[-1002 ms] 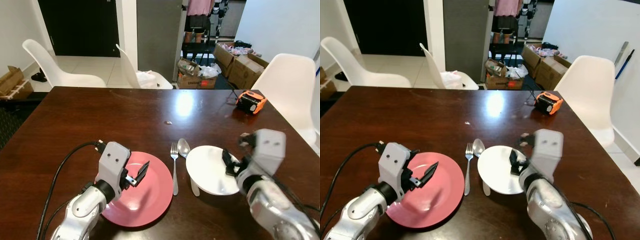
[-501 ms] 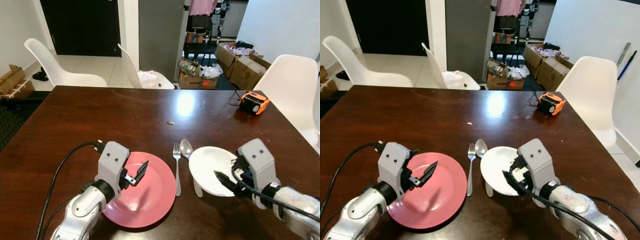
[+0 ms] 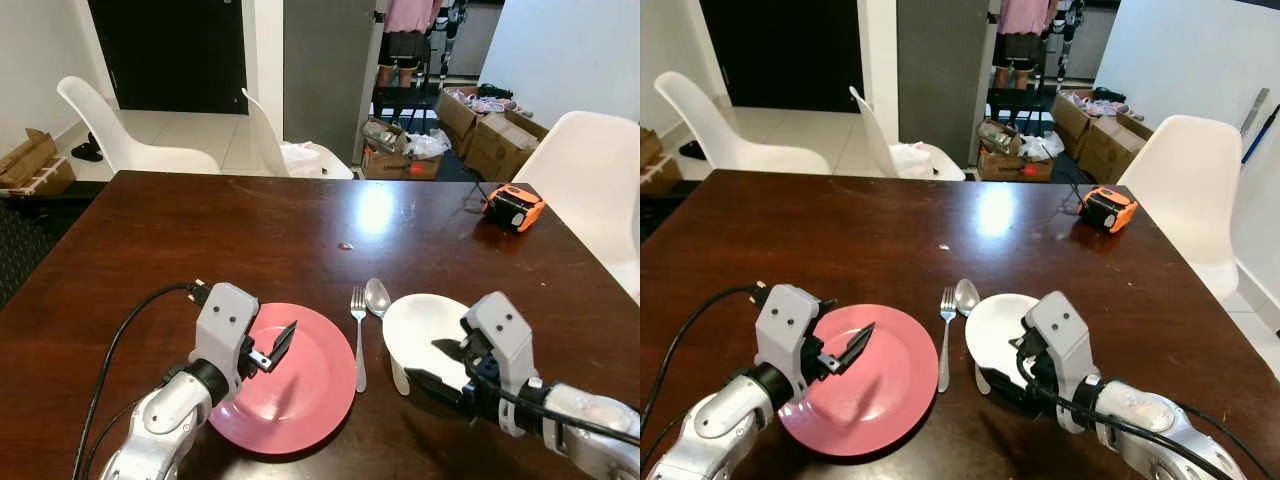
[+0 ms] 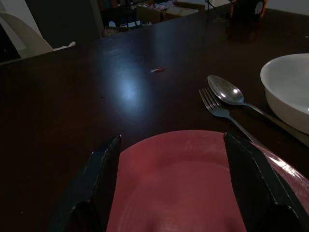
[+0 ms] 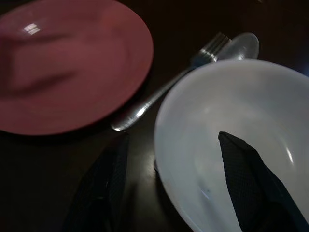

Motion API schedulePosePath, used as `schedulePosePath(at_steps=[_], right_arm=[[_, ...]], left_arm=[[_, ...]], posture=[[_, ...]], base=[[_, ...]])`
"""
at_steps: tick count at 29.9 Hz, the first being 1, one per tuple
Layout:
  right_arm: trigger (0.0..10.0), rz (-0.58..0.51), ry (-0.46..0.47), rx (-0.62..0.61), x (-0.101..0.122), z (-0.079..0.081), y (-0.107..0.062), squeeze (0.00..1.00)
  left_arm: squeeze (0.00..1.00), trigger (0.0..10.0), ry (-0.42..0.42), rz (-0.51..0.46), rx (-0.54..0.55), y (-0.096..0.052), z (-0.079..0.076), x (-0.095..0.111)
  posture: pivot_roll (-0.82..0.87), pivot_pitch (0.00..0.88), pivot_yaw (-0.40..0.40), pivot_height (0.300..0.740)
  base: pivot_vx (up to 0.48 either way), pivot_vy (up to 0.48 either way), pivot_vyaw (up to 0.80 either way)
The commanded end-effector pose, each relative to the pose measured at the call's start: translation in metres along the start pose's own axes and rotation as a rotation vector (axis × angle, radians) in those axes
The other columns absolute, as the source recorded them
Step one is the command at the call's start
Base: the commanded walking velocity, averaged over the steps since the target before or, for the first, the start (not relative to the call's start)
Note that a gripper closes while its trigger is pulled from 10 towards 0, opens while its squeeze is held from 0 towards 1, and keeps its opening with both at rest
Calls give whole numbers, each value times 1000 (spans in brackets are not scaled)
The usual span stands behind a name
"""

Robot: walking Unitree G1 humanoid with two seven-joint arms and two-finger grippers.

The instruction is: Setting the table

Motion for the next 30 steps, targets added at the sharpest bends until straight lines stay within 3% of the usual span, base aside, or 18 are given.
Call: schedulePosePath(at_steps=[1,8,12,13,14,16,17,25,30], right_arm=[[10000,46,-24,36,-13,0,1,0],[10000,95,-81,55,-25,-7,2,0],[10000,90,-66,99,-28,-3,2,0],[8745,95,-62,103,-31,-3,3,0],[8745,95,-62,103,-31,-3,3,0],[4118,114,-70,98,-37,-5,3,0],[0,121,-74,97,-39,-7,4,0],[0,185,-113,111,-57,-8,3,0],[0,180,-114,85,-56,-13,2,0]], left_arm=[[0,10000,0,23,3,-2,0,-6],[0,10000,0,25,12,-4,1,-6],[0,10000,1,25,14,-4,1,-6],[0,10000,1,25,15,-4,1,-6],[0,10000,1,25,15,-4,1,-6],[0,10000,1,24,17,-4,2,-5],[0,10000,1,25,18,-4,2,-5],[0,10000,1,25,23,-5,2,-5],[0,10000,1,25,24,-5,2,-5]], posture=[[-1,158,66,740],[6,166,65,740],[10,169,65,740],[12,169,66,740],[12,169,66,740],[14,170,66,740],[14,171,67,740],[15,175,66,740],[11,176,67,740]], base=[[0,0,0],[0,0,0],[0,0,0],[0,0,0],[0,0,0],[0,0,0],[0,0,0],[0,0,0],[0,0,0]])
Point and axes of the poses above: a point about 5 cm out from each wrist's last joint towards the gripper, its own y axis pointing out of the wrist towards the gripper, its own x axis along the axis of the wrist's last joint, z = x × y, the point moved 4 cm from there along y, pointing out of the wrist towards the gripper, and after that the axes turned 11 degrees about -y, right-handed, at the moved point
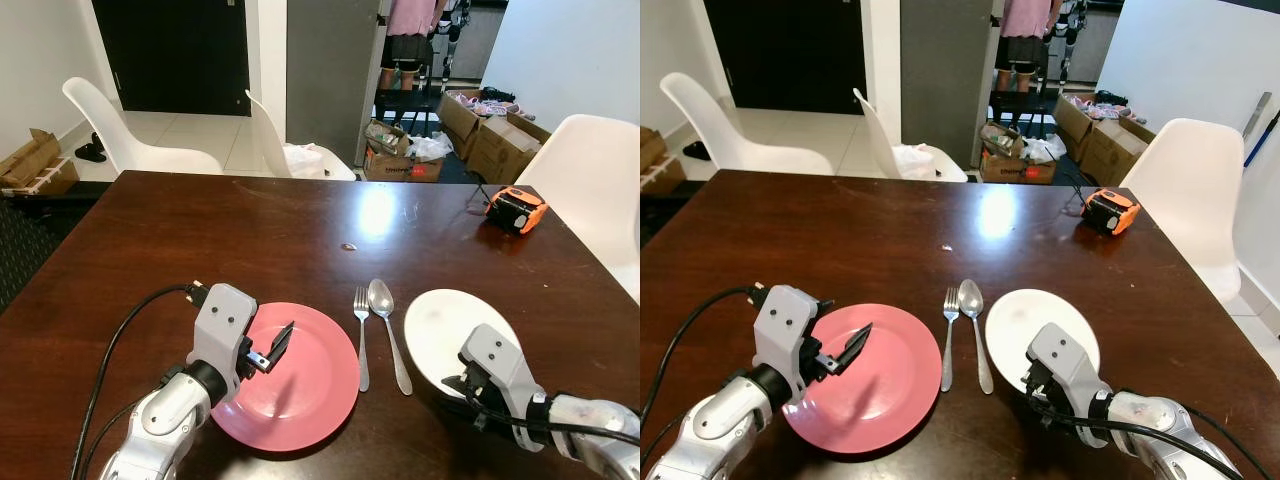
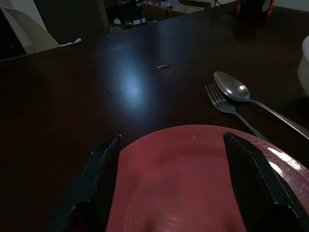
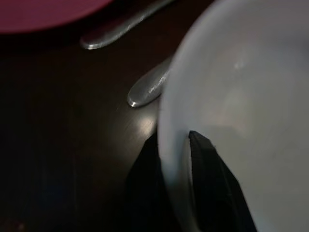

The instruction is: Setting the table

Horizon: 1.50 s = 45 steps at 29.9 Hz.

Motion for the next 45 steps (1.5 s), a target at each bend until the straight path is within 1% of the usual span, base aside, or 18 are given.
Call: schedulePosePath(at_steps=[1,6,7,8,11,12,13,15,18,22,25,28,32,35,38,40,43,45], right_arm=[[0,14,17,8,-6,2,0,0],[0,-16,17,-30,2,-6,-3,0],[0,-28,6,-35,7,-8,-4,0],[0,-60,-22,-29,18,-9,-8,0],[0,-69,-32,-23,22,-8,-9,0],[10000,-75,-55,-8,28,-6,-11,0],[10000,-84,-94,22,36,-1,-14,0],[10000,-91,-116,41,41,3,-16,0],[10000,-96,-157,110,47,21,-20,0],[10000,-82,-159,132,45,29,-21,0],[10000,-71,-134,185,38,51,-25,0],[10000,-64,-117,198,36,60,-26,0],[10000,-31,-111,192,29,61,-28,0],[10000,8,-106,162,19,57,-27,0],[10000,73,-88,57,5,41,-27,0],[10000,137,-77,-10,-8,28,-31,0],[10000,172,-68,-41,-15,22,-35,0],[10000,163,-56,-42,-14,23,-36,0]], left_arm=[[0,10000,4,16,3,-3,0,-3],[0,10000,2,17,0,-3,-1,-4],[0,10000,1,17,0,-2,-1,-4],[0,10000,0,18,-1,-2,-1,-4],[0,10000,0,18,-1,-2,-1,-4],[0,10000,0,18,-1,-2,-1,-4],[0,10000,-1,19,-1,-2,-2,-5],[0,10000,-1,19,-2,-2,-2,-5],[0,10000,-2,21,-4,-2,-3,-5],[0,10000,-3,21,-4,-2,-3,-5],[0,10000,-4,23,-3,-3,-3,-6],[0,10000,-5,25,-4,-3,-3,-7],[0,10000,-6,24,-6,-2,-4,-7],[0,10000,-6,23,-7,-2,-4,-7],[0,10000,-6,23,-7,-2,-4,-7],[0,10000,-5,24,-6,-2,-3,-7],[0,10000,-4,25,-4,-3,-3,-7],[0,10000,-4,25,-4,-3,-3,-7]], posture=[[10,176,67,740],[6,177,69,740],[6,177,69,740],[5,177,69,740],[5,177,69,740],[4,178,69,740],[2,178,68,740],[2,179,67,740],[-3,183,60,740],[-5,185,57,740],[-8,188,57,740],[-11,188,57,740],[-14,187,59,740],[-14,187,59,740],[-13,186,59,740],[-12,186,58,740],[-12,186,60,740],[-14,186,62,740]], base=[[0,0,0],[0,0,0],[0,0,0],[0,0,0],[0,0,0],[0,0,0],[0,0,0],[0,0,0],[0,0,0],[0,0,0],[0,0,0],[0,0,0],[0,0,0],[0,0,0],[0,0,0],[0,0,0],[0,0,0],[0,0,0]])
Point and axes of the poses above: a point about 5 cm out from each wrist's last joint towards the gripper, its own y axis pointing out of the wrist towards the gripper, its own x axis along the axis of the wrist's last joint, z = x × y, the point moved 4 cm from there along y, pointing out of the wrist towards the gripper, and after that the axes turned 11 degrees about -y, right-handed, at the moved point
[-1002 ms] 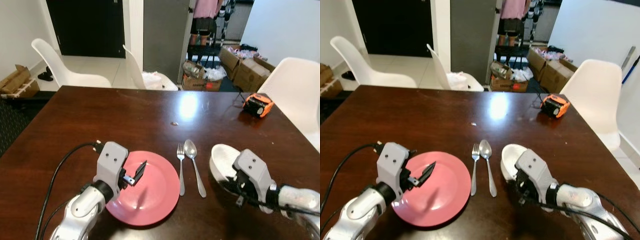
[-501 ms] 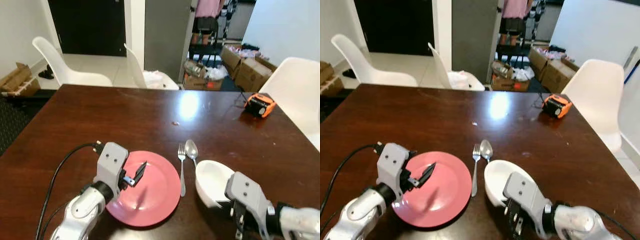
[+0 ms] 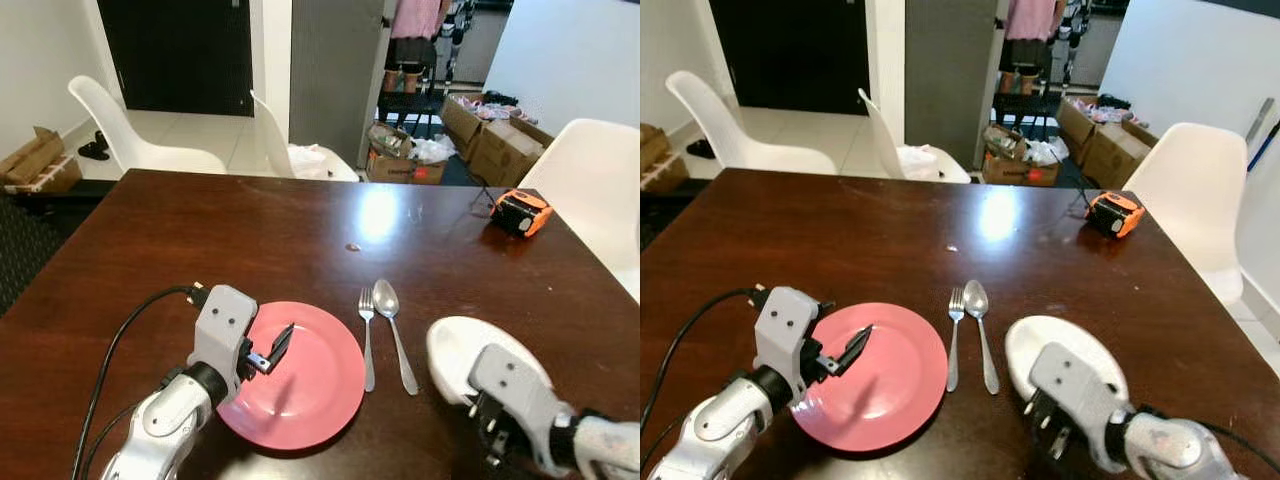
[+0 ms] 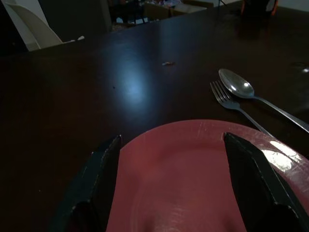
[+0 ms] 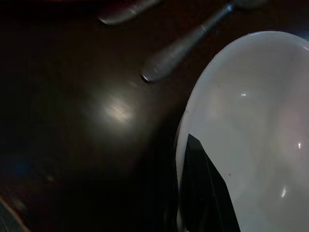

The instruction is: Setting the table

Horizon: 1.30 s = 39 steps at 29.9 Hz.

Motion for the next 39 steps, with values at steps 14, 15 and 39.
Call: schedulePosePath(at_steps=[14,15,39], right_arm=[[10000,-39,42,37,4,13,10,0],[10000,-37,31,34,3,13,10,396],[10000,-430,37,-90,95,-12,-10,0]], left_arm=[[0,10000,3,17,-12,0,-2,-4],[0,10000,4,17,-11,-1,-2,-4],[0,10000,-46,26,-108,-5,-5,1]], posture=[[-7,179,67,740],[-7,178,65,740],[-18,165,64,740]], base=[[0,0,0],[0,0,0],[0,0,0]])
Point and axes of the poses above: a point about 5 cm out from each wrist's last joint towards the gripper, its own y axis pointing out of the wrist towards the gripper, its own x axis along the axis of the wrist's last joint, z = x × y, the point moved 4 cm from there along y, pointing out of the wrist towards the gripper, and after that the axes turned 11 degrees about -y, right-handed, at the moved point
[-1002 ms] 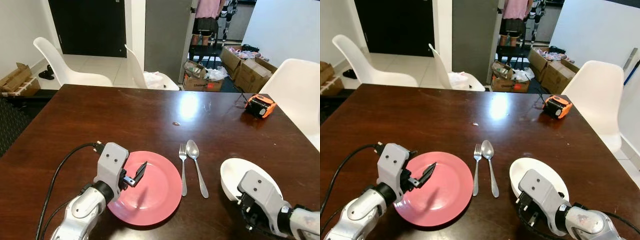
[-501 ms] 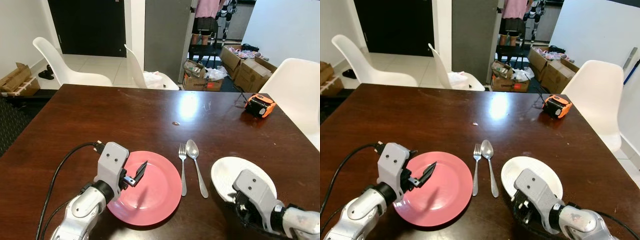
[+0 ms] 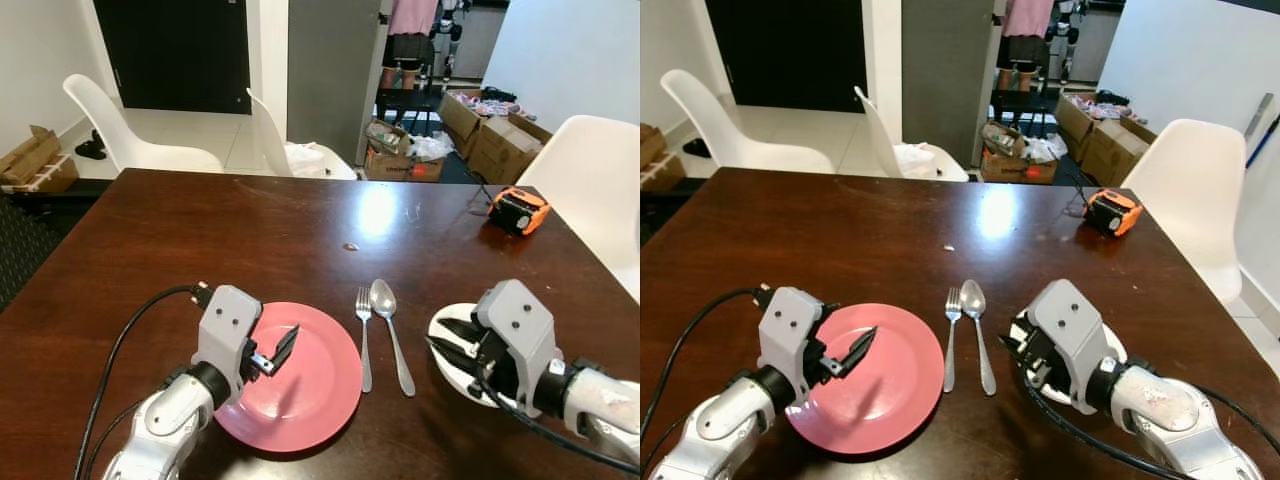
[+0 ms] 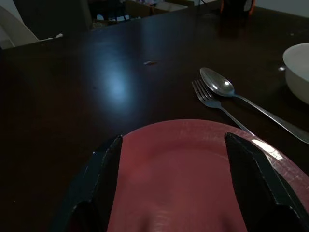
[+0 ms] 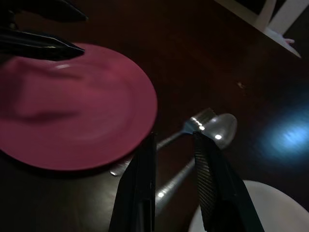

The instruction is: Setting the table

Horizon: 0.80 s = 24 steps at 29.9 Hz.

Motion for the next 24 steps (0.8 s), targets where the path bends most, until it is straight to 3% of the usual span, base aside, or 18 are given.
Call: schedulePosePath(at_steps=[1,5,8,9,10,12,13,16,20,22,24], right_arm=[[10000,-16,42,11,1,6,1,0],[10000,-40,93,-33,2,3,3,0],[10000,-68,184,-188,-2,-10,10,0],[10000,-68,184,-188,-2,-10,10,0],[10000,-85,251,-301,-4,-17,14,0],[10000,-119,373,-482,-7,-15,25,0],[10000,-119,373,-482,-7,-15,25,0],[10000,-115,382,-590,-5,21,37,0],[10000,-126,347,-596,-2,25,37,0],[10000,-143,243,-598,1,32,39,0],[10000,-128,224,-605,-5,36,40,0]], left_arm=[[0,10000,-25,8,-78,-8,-1,7],[0,10000,-25,14,-163,-19,2,20],[0,10000,-7,42,-212,-34,10,30],[0,10000,-7,42,-212,-34,10,30],[0,10000,17,70,-205,-43,16,29],[0,10000,23,101,-84,-59,32,21],[0,10000,23,101,-84,-59,32,21],[0,10000,-27,25,366,-73,70,6],[0,10000,-23,14,403,-73,71,4],[0,10000,-35,-20,463,-72,64,0],[0,10000,-60,-29,492,-68,56,-8]], posture=[[-15,166,64,740],[-8,169,67,740],[8,170,75,740],[8,170,75,740],[17,170,82,740],[25,173,86,740],[25,173,86,740],[33,176,79,740],[33,175,75,740],[27,172,71,740],[22,169,66,740]], base=[[0,0,0],[0,0,0],[0,0,0],[0,0,0],[0,0,0],[0,0,0],[0,0,0],[0,0,0],[0,0,0],[0,0,0],[0,0,0]])
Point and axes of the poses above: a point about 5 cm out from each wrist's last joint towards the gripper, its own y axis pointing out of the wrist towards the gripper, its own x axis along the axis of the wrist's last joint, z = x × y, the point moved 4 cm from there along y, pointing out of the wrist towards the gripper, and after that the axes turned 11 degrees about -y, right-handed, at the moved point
